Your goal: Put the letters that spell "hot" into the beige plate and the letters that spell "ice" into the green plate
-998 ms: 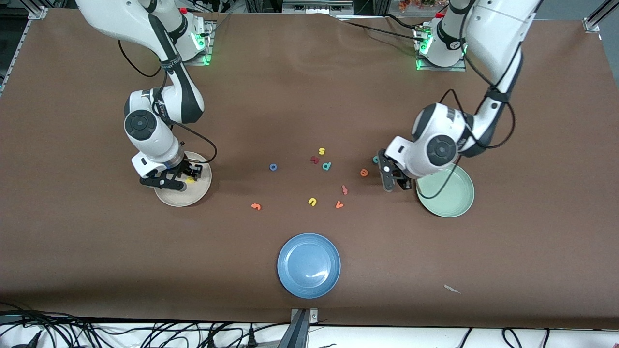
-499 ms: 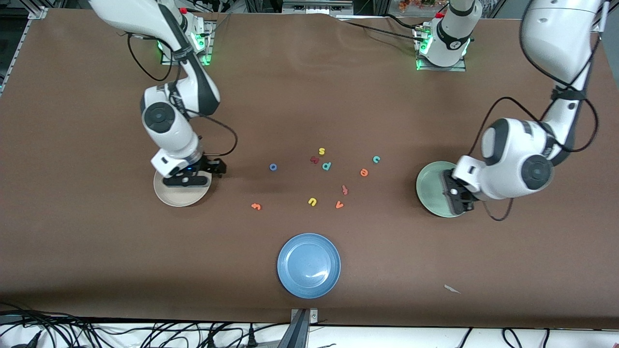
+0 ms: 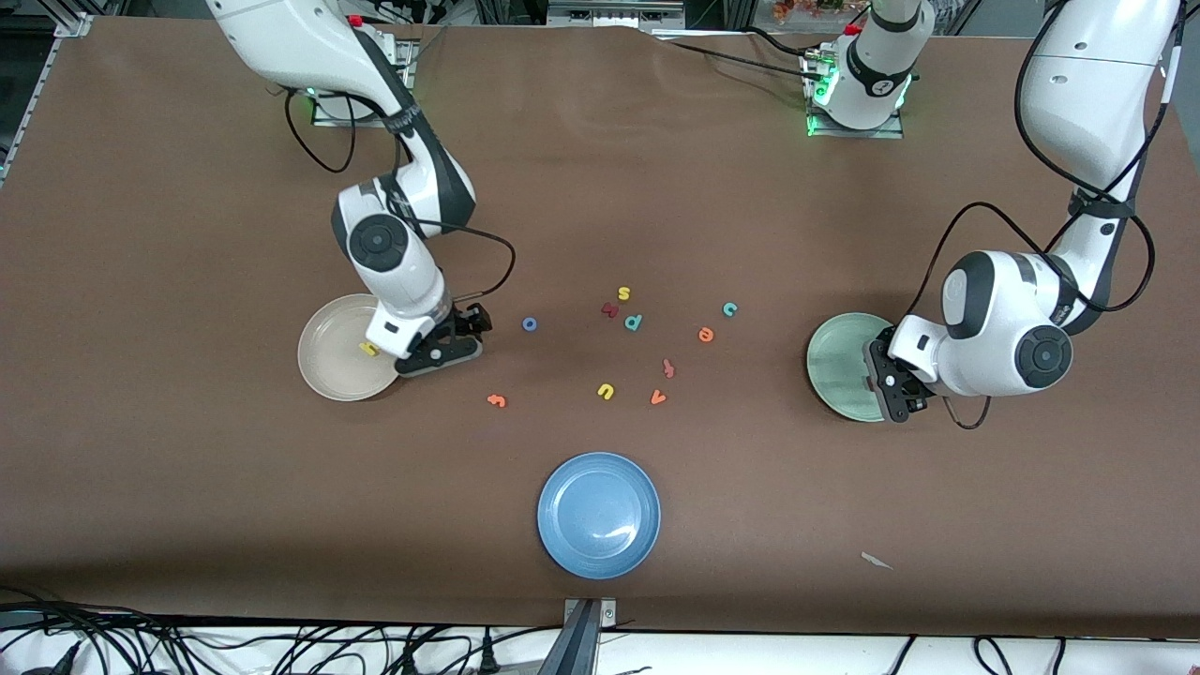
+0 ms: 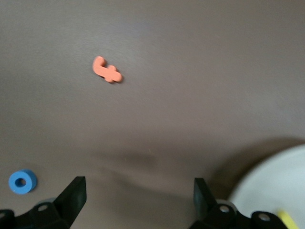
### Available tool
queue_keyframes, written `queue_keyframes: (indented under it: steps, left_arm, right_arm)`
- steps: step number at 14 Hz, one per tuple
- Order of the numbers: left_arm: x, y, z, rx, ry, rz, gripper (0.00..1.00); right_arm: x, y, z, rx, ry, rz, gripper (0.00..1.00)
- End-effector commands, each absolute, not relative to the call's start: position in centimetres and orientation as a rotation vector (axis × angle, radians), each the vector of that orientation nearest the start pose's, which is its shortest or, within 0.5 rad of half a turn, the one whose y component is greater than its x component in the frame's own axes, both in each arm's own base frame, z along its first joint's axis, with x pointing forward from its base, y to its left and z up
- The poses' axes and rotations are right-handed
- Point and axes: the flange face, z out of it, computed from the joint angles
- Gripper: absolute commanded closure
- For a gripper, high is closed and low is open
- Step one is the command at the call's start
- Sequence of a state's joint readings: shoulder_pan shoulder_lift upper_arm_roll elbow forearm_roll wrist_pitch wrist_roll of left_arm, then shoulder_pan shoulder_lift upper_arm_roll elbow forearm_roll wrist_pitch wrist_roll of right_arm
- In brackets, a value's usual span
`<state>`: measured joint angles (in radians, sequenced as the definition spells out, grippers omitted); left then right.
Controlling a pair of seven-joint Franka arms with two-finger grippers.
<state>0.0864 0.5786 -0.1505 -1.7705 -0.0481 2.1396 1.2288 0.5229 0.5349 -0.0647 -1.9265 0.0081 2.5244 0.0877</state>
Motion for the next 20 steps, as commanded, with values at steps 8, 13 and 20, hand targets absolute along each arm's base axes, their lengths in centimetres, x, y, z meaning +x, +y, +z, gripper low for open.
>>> queue_keyframes:
  steps: [8, 13, 20]
  left_arm:
    - [59.8, -14.7, 26.8, -2.993, 1.516, 0.327, 0.0]
    - [55.1, -23.8, 24.7, -3.103, 1.165, 0.389, 0.0]
    - [50.3, -26.7, 20.1, -3.047, 1.129, 0.218, 0.15]
  right_arm:
    - [61.7, 32.7, 18.4, -2.919, -1.173, -0.077, 0.0]
    - [62.6, 32.3, 17.8, -2.878, -1.26, -0.071, 0.0]
    - [63.3, 33.1, 17.3, -2.871, -1.256, -0.096, 0.05]
